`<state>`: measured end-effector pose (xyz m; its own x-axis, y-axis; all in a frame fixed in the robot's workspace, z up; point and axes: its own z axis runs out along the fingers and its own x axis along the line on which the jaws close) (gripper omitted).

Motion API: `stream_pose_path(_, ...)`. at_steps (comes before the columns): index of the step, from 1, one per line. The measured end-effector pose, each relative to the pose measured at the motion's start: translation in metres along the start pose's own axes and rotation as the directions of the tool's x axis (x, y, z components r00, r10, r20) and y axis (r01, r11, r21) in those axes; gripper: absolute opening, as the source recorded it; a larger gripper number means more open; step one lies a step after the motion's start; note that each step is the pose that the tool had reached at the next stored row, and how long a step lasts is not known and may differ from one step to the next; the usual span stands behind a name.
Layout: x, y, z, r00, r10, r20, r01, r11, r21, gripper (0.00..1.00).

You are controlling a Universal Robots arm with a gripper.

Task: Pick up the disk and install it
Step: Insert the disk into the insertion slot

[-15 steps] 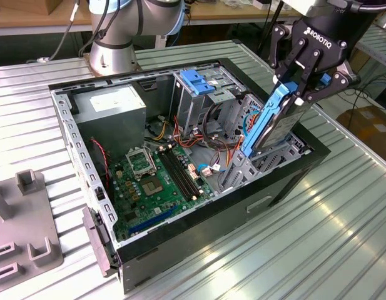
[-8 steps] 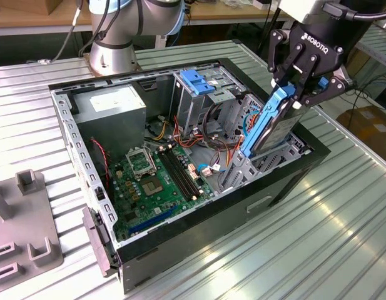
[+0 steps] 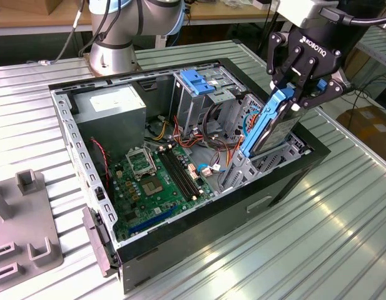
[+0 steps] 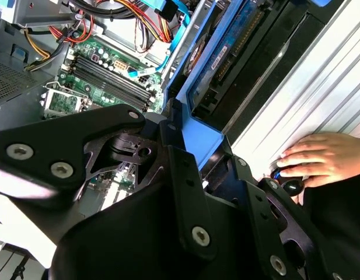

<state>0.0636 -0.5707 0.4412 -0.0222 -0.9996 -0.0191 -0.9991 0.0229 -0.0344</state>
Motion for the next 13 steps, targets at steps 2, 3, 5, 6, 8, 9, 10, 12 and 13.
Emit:
stream_pose_path(2,0.0000,0.0000,0.0001,1.0000,0.000,0.0000,0.000,1.0000,0.0000,0.37)
stream_pose_path(3,0.0000,0.0000,0.0001,1.0000,0.000,0.0000,0.000,1.0000,0.0000,0.37)
stream_pose_path(5,0.0000,0.0000,0.0002,1.0000,0.000,0.0000,0.000,1.0000,0.0000,0.37)
stream_pose_path(6,0.0000,0.0000,0.0007,1.0000,0.000,0.0003,0.000,1.0000,0.0000,0.37)
stream_pose_path(8,0.0000,0.0000,0.0015,1.0000,0.000,0.0000,0.000,1.0000,0.0000,0.37)
stream_pose_path(9,0.0000,0.0001,0.0024,1.0000,0.000,0.0001,0.000,1.0000,0.0000,0.37)
stream_pose_path(10,0.0001,0.0001,0.0031,1.0000,0.000,0.0000,0.000,1.0000,0.0000,0.37)
stream_pose_path(12,0.0001,0.0002,0.0058,1.0000,0.000,0.0000,0.000,1.0000,0.0000,0.37)
stream_pose_path(13,0.0002,0.0003,0.0081,1.0000,0.000,0.0000,0.000,1.0000,0.0000,0.37)
